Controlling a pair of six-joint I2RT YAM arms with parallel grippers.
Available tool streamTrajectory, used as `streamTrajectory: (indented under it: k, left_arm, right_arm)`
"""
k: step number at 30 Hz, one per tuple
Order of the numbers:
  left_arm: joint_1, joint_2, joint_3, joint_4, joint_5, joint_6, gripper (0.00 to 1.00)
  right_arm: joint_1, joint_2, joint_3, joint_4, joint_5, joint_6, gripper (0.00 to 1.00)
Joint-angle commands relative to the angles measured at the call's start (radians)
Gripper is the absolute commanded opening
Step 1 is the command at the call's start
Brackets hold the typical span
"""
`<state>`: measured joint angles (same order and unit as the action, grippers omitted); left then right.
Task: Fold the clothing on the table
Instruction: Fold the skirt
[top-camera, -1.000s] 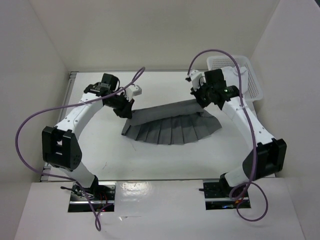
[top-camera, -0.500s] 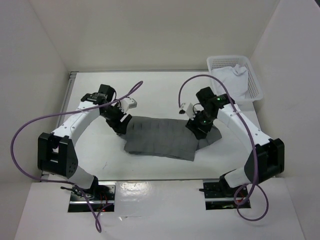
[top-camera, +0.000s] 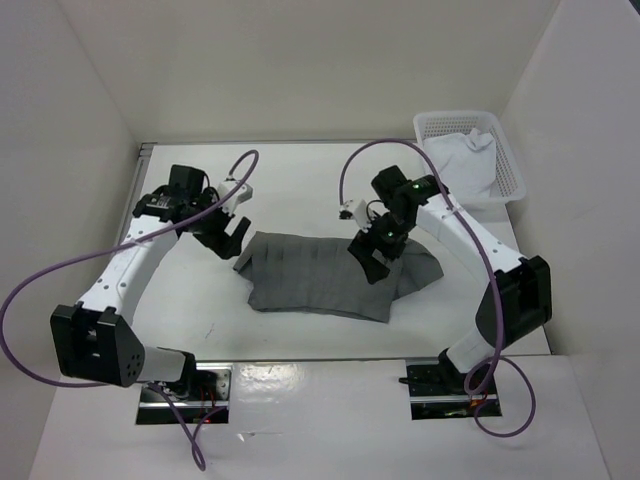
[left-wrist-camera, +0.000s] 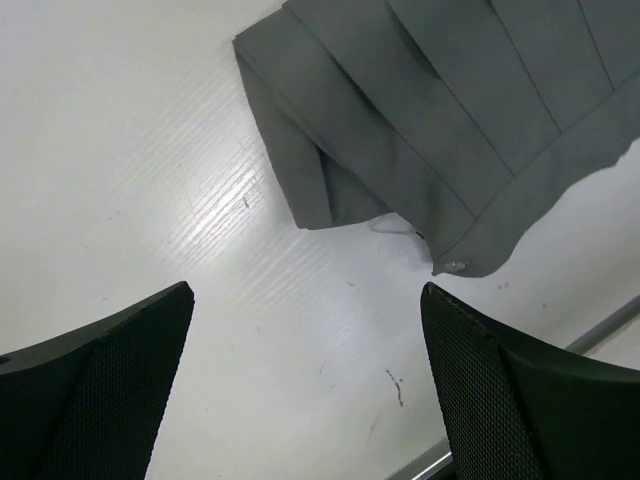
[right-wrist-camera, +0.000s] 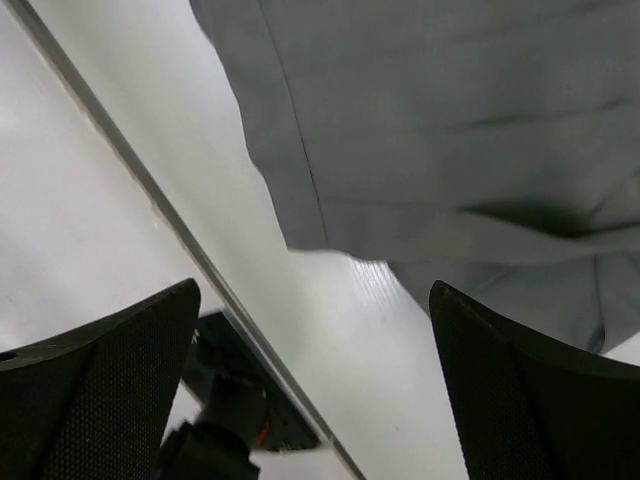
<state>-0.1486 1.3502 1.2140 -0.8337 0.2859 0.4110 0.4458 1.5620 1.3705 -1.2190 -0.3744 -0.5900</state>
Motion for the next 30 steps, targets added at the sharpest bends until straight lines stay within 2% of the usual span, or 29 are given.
streamTrajectory:
  k: [1,5,8,12,19,30]
  left_arm:
    - [0.035,0.016,-0.056,0.057,0.012,-0.095,1.00]
    - [0.081,0.017,-0.117,0.125,0.012,-0.158,1.00]
    - [0.118,0.006,-0.137,0.134,0.012,-0.195,1.00]
    - [0.185,-0.005,-0.116,0.125,-0.030,-0.245,1.00]
    - [0.285,-0.060,-0.128,0.165,-0.060,-0.307,1.00]
    - [0.406,-0.092,-0.165,0.174,-0.024,-0.307,1.00]
  right_arm:
    - [0.057,0.012,0.013,0.138,-0.023,0.168,0.99]
    - [0.068,0.032,-0.109,0.254,0.075,0.301,0.99]
    - [0.068,0.043,-0.151,0.298,0.088,0.375,0.99]
    - [0.068,0.063,-0.151,0.338,0.199,0.456,0.99]
    - [0.068,0.134,-0.133,0.409,0.239,0.556,0.99]
    - [0.097,0.426,-0.038,0.440,0.279,0.591,0.99]
